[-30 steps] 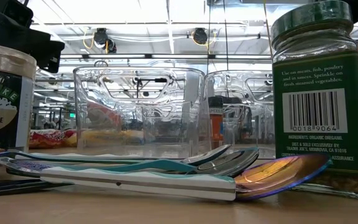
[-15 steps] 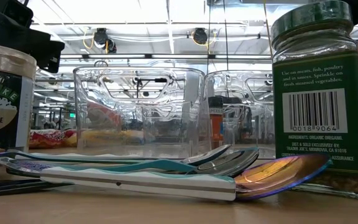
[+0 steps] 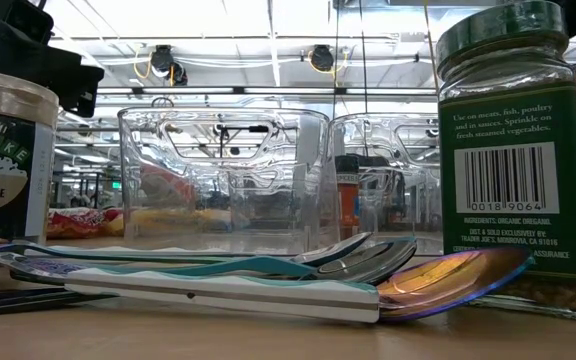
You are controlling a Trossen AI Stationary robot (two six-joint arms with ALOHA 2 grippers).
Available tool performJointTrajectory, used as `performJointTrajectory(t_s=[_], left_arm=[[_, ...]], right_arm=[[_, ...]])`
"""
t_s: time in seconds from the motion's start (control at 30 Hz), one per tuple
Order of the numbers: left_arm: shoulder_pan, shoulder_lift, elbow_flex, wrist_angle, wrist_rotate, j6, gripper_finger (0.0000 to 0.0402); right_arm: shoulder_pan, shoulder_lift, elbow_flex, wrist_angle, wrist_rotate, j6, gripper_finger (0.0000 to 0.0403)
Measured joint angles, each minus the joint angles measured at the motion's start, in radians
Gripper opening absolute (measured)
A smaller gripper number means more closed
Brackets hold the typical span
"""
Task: Pick & Place Food Item
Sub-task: Put the violet seasoning bottle into the bottom right transparent bin
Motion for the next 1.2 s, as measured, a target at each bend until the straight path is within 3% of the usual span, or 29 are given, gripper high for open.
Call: performJointTrajectory(t_s=[0.2,0.47,0.7,0.97,1.1,1.2], left_arm=[[0.000,0.000,0.000,0.000,0.000,0.000,0.0152],[0.000,0.000,0.000,0.000,0.000,0.000,0.0152],[0.000,0.000,0.000,0.000,0.000,0.000,0.0152],[0.000,0.000,0.000,0.000,0.000,0.000,0.0152],[0.000,0.000,0.000,0.000,0.000,0.000,0.0152],[0.000,0.000,0.000,0.000,0.000,0.000,0.0152]], right_arm=[[0.000,-0.112,0.000,-0.018,0.017,0.025,0.0198],[0.000,-0.284,0.000,-0.021,0.184,-0.027,0.0196],[0.000,-0.396,0.000,-0.006,0.407,-0.200,0.0197],[-0.003,-0.424,0.000,0.164,0.696,-0.546,0.0197],[-0.060,-0.403,0.000,0.313,0.725,-0.675,0.0196],[-0.135,-0.377,0.010,0.432,0.615,-0.770,0.0197]])
